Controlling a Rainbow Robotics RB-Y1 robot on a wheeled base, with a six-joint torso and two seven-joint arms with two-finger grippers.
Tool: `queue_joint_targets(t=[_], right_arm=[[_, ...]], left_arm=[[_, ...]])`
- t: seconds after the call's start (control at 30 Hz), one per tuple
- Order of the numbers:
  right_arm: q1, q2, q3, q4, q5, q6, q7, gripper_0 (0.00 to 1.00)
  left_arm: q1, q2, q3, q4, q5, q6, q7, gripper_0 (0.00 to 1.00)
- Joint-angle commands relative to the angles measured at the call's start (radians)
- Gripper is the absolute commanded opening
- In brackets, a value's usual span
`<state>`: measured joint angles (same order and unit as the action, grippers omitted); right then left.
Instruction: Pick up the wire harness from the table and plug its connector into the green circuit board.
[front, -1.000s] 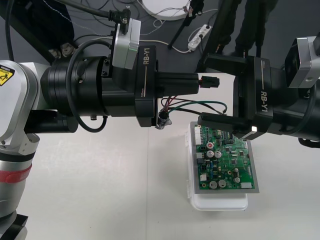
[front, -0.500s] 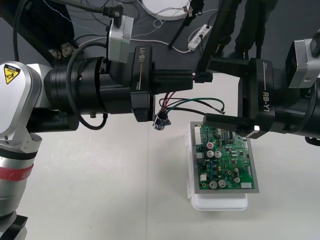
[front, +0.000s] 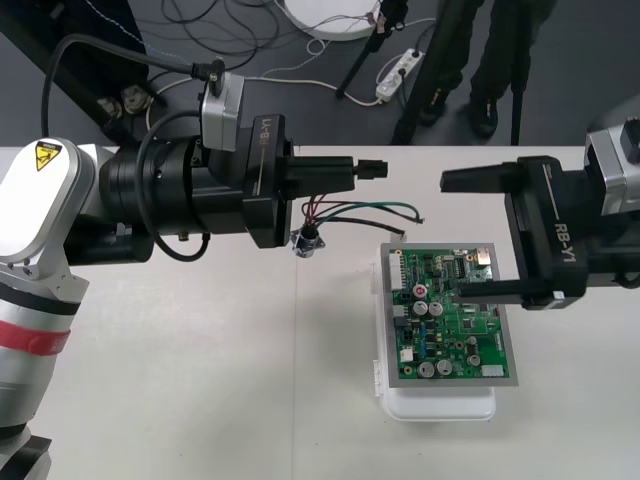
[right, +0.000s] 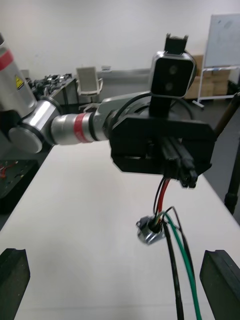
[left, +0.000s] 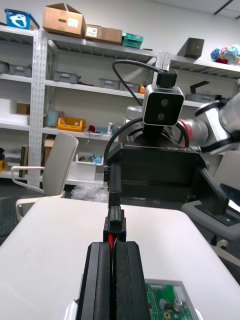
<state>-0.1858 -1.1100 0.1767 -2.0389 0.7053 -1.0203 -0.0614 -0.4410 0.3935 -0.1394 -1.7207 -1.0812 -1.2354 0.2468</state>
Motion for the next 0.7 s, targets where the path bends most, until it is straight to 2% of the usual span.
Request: queue_joint_targets(t=[0.03, 0.23, 0.43, 0.7], right_arm=[[0.012, -0.103, -0.037, 0.026, -0.012, -0.064, -0.051, 1.00], [0.042, -0.151, -0.039, 0.080, 0.052, -0.150, -0.037, 1.00], [0.071, -0.172, -0.086, 0.120, 0.135, -0.230, -0.025, 1.00], [0.101, -0.226, -0.123, 0.121, 0.252, -0.245, -0.025, 1.00]], left_arm=[[-0.038, 0.048, 0.060, 0.013, 0.018, -0.134, -0.012, 0.00], [-0.038, 0.076, 0.099, 0.082, 0.020, -0.243, -0.034, 0.00], [-0.038, 0.085, 0.121, 0.190, 0.020, -0.335, -0.135, 0.00], [-0.036, 0.085, 0.113, 0.349, 0.018, -0.335, -0.281, 0.00]])
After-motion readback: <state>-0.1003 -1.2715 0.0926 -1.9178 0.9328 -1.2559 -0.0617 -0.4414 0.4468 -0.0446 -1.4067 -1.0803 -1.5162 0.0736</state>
